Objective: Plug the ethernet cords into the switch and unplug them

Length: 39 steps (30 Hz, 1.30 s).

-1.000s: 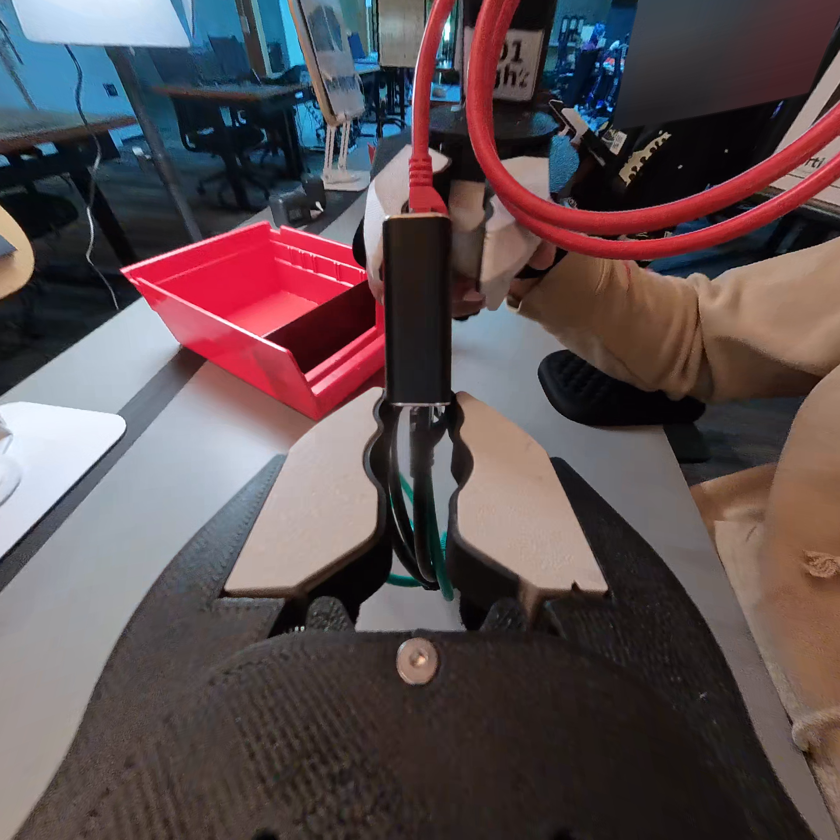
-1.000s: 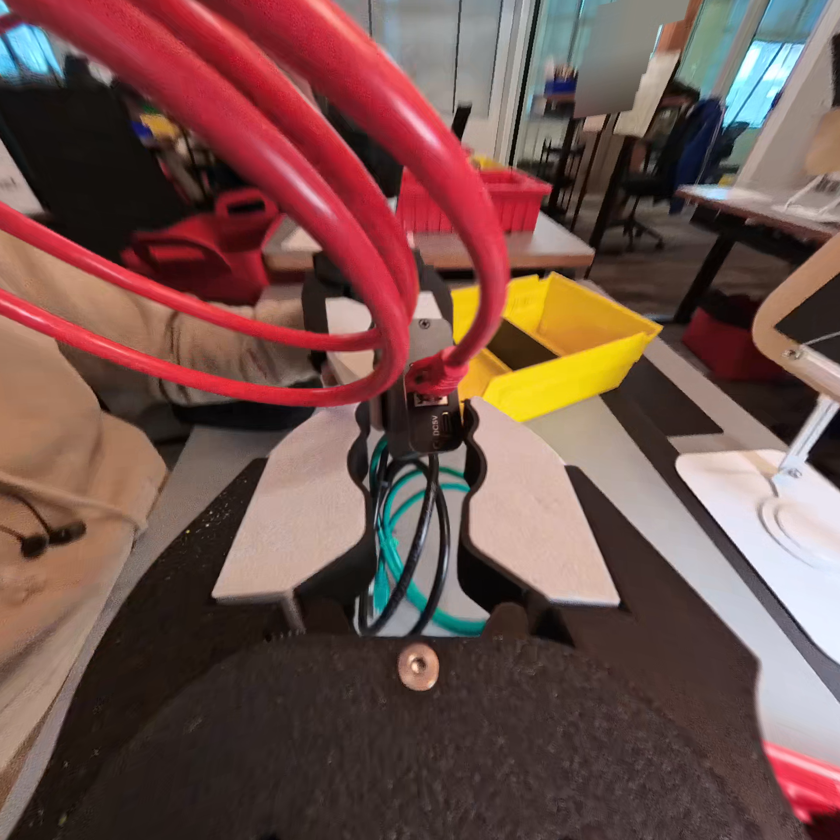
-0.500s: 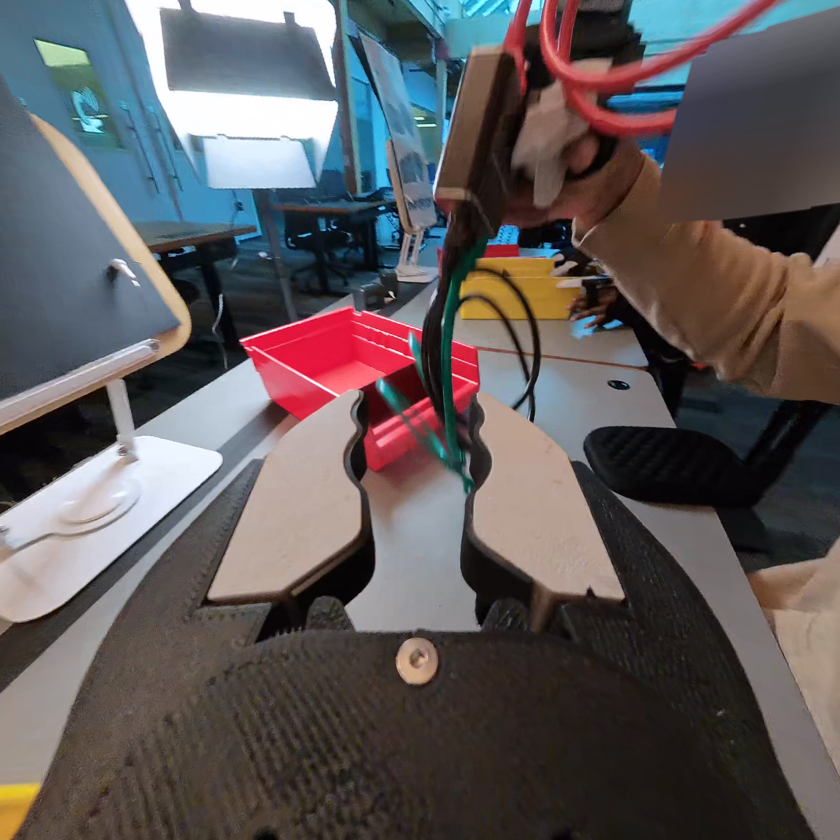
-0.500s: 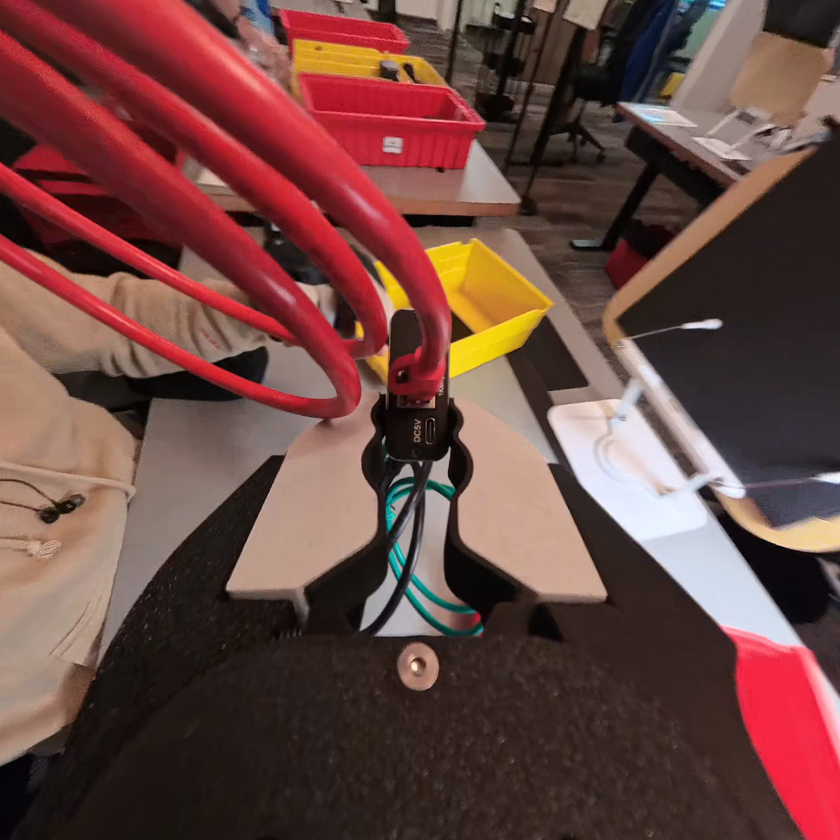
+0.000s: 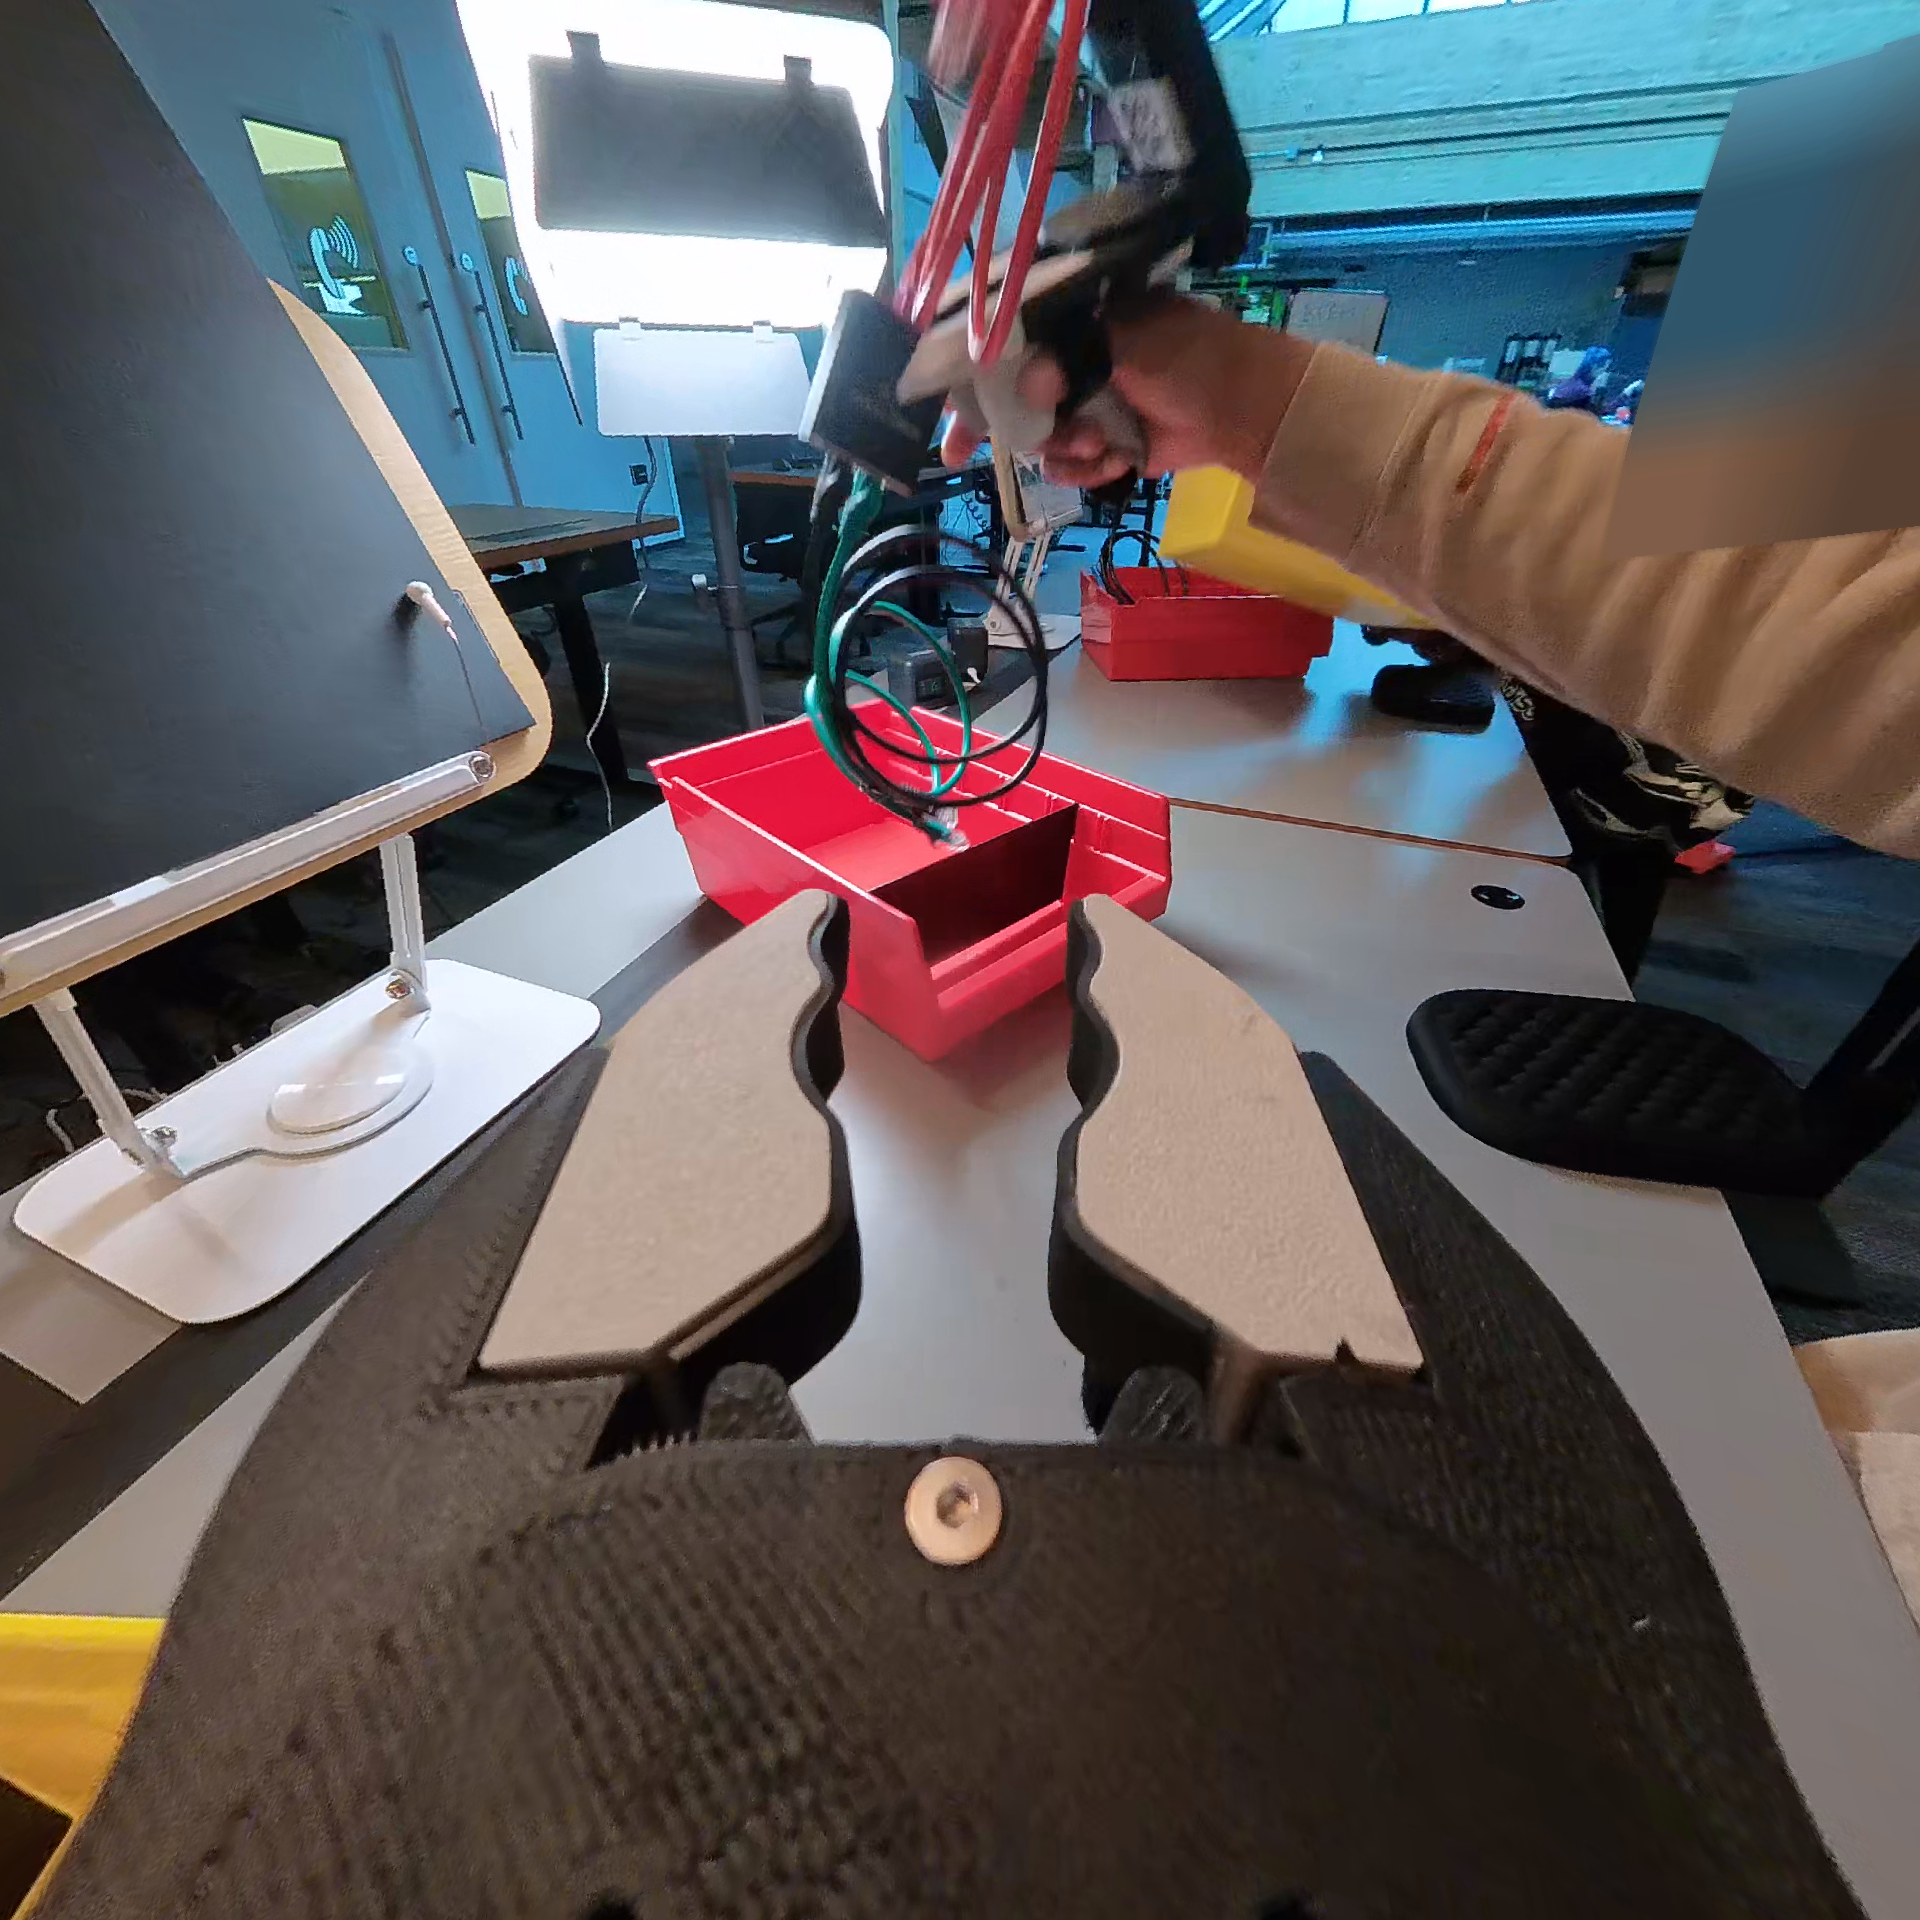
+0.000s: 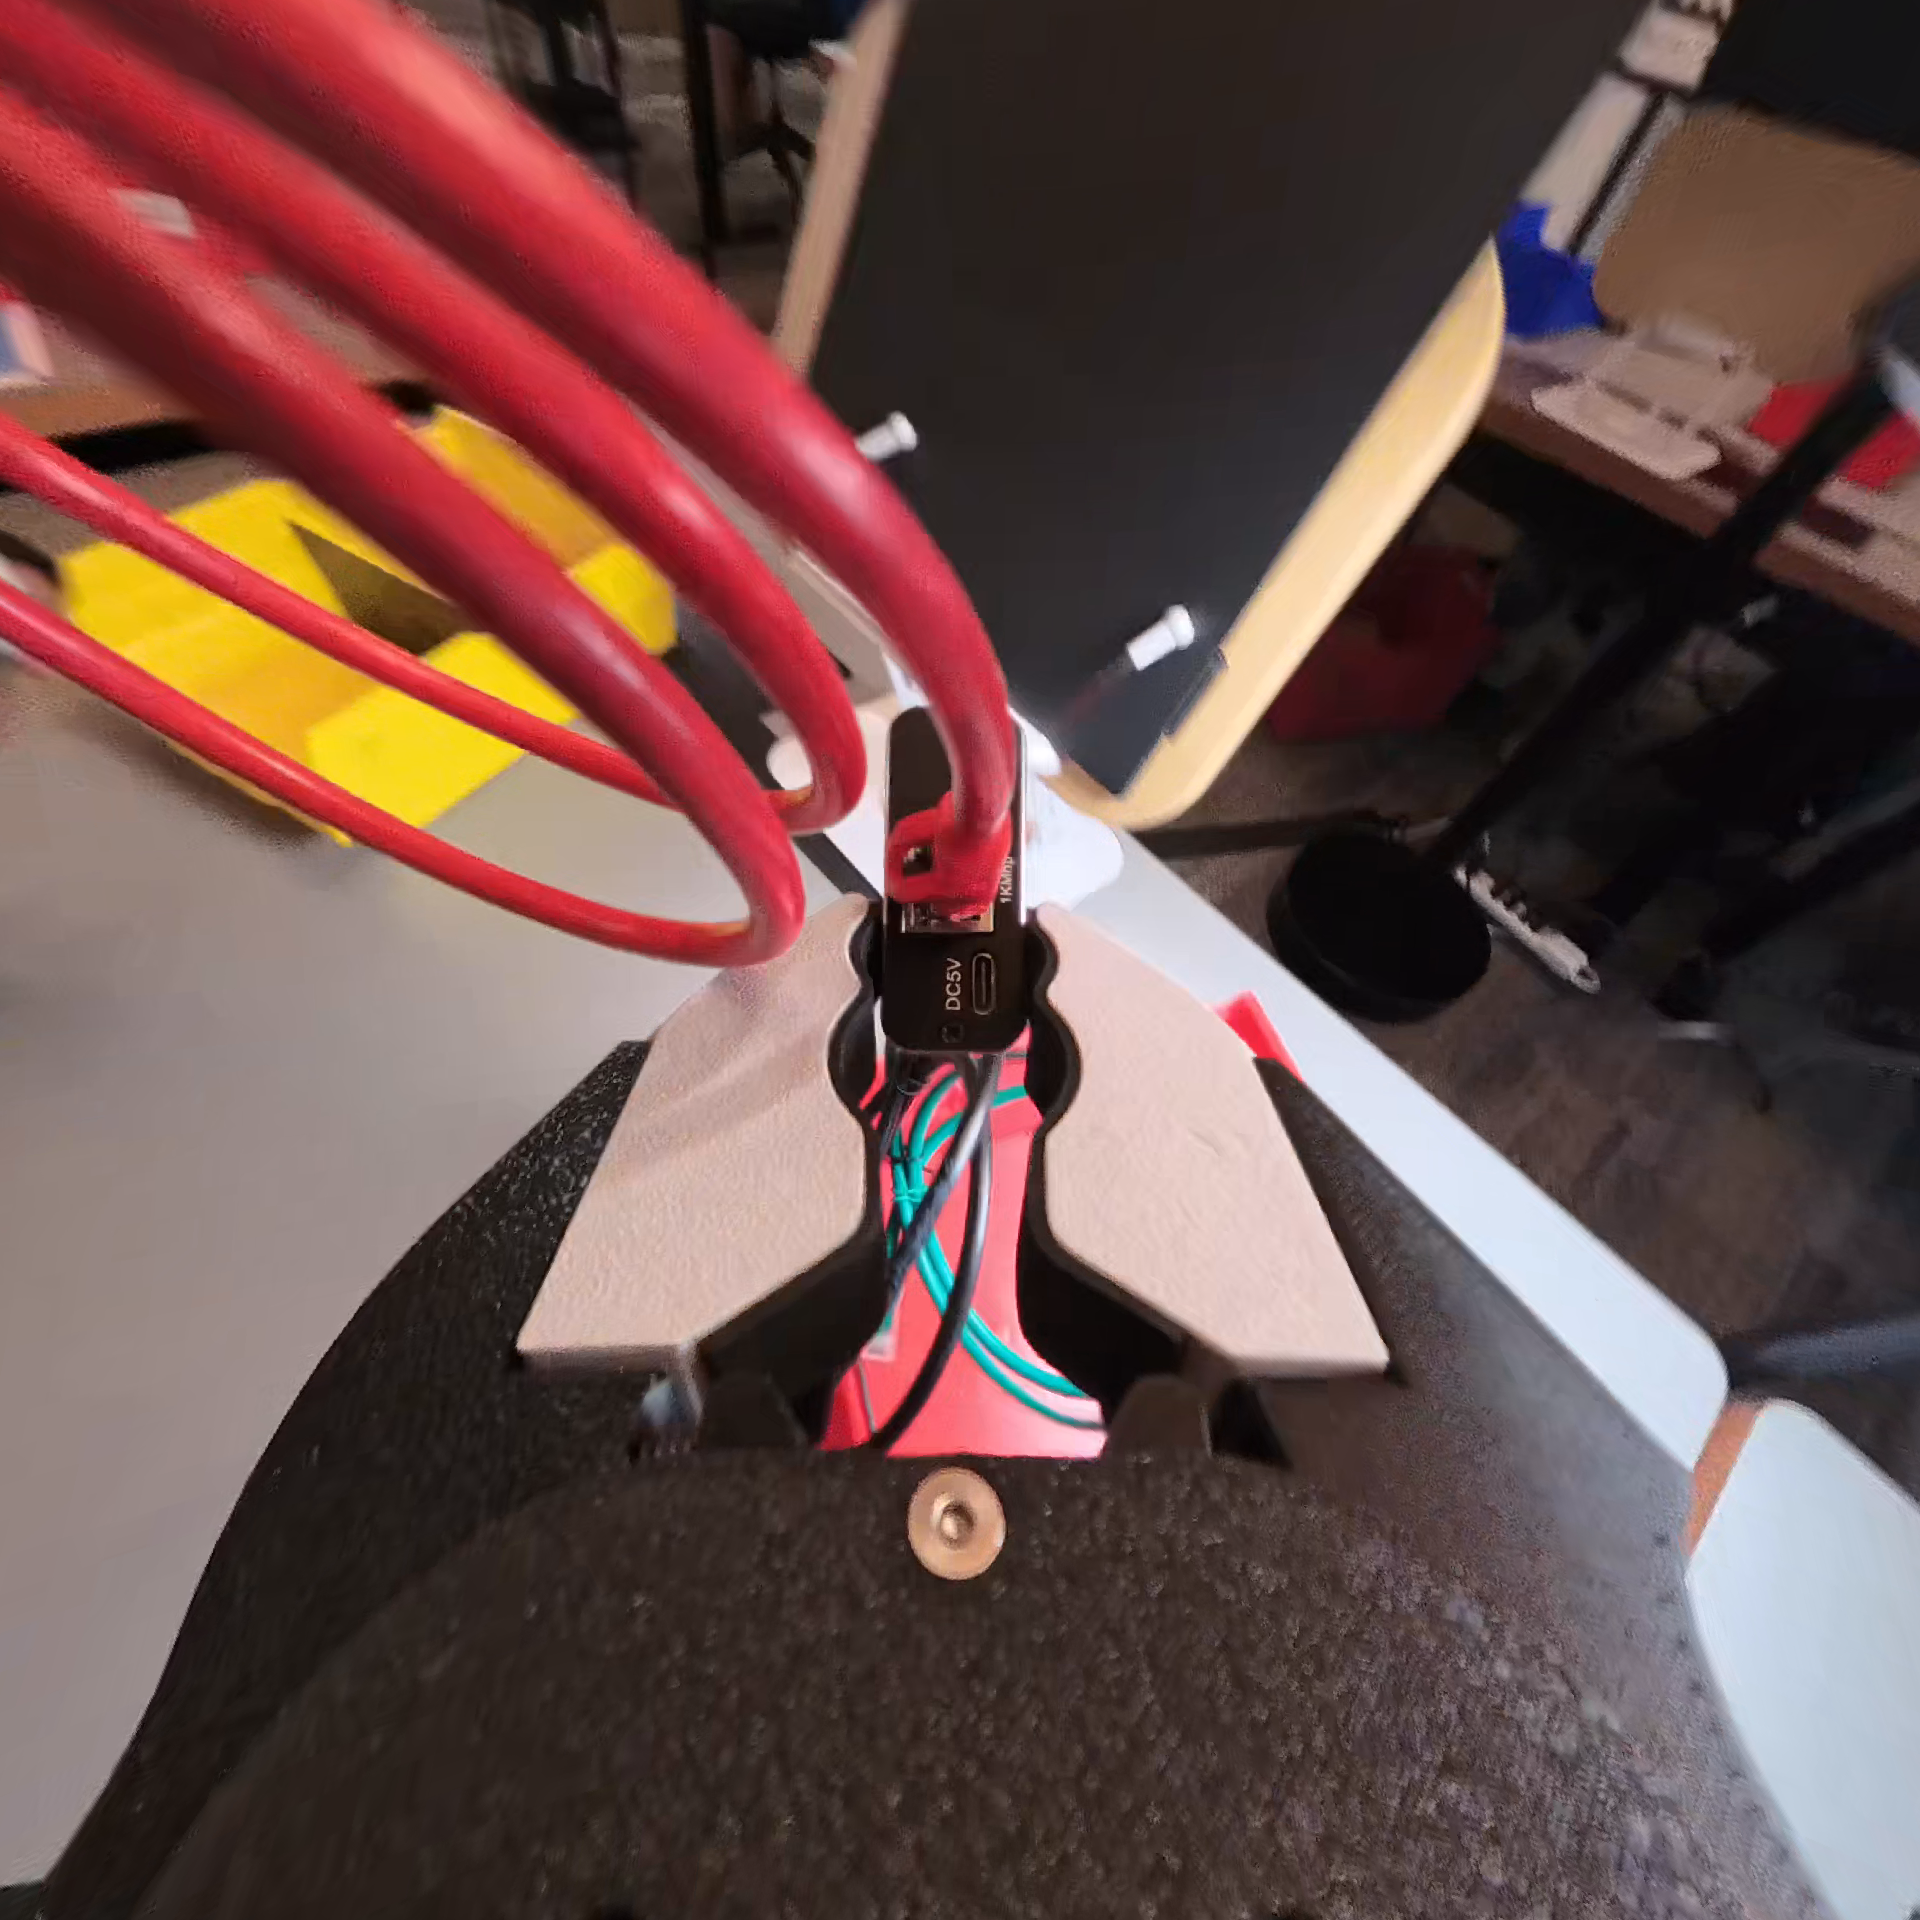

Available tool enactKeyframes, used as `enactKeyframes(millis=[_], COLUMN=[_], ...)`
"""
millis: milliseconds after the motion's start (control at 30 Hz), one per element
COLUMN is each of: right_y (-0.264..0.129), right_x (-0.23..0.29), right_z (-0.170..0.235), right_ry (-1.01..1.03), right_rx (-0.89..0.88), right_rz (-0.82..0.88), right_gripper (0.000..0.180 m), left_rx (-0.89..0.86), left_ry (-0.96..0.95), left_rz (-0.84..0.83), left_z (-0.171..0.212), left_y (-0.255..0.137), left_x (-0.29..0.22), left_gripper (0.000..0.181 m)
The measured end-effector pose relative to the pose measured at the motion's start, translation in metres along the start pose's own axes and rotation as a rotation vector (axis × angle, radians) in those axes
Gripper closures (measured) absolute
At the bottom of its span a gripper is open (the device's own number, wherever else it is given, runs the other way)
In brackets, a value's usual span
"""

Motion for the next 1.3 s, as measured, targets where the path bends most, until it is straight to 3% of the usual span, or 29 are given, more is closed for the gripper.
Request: enactKeyframes(millis=[200, 600, 933, 1200, 1300], right_y=[0.014, 0.039, 0.053, 0.025, 0.019], right_x=[-0.034, -0.051, -0.067, -0.079, -0.075], right_z=[0.076, 0.146, 0.163, 0.14, 0.141], right_ry=[0.063, 0.04, 0.088, 0.117, 0.143], right_rx=[0.193, 0.459, 0.501, 0.39, 0.343], right_rz=[0.087, 0.212, 0.302, 0.339, 0.311], right_gripper=[0.155, 0.155, 0.15, 0.131, 0.136], left_rx=[0.017, 0.082, 0.137, 0.15, 0.154], left_ry=[-0.008, -0.034, -0.048, -0.057, -0.062], left_rz=[-0.013, -0.011, -0.018, -0.041, -0.043], left_z=[0.007, 0.028, 0.042, 0.045, 0.046], left_y=[0.002, 0.011, 0.015, 0.012, 0.013], left_x=[0.006, 0.012, 0.017, 0.024, 0.024], left_gripper=[0.142, 0.143, 0.144, 0.144, 0.145])
Point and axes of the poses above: each gripper's, where its closed fingertips meet, y out along the fingers, z out of its underside, x = y × z across the jaws, the point moved 9 cm from there along -y, back along the fingers, and after that the axes turned 7 degrees about -x, right-handed, at the moved point
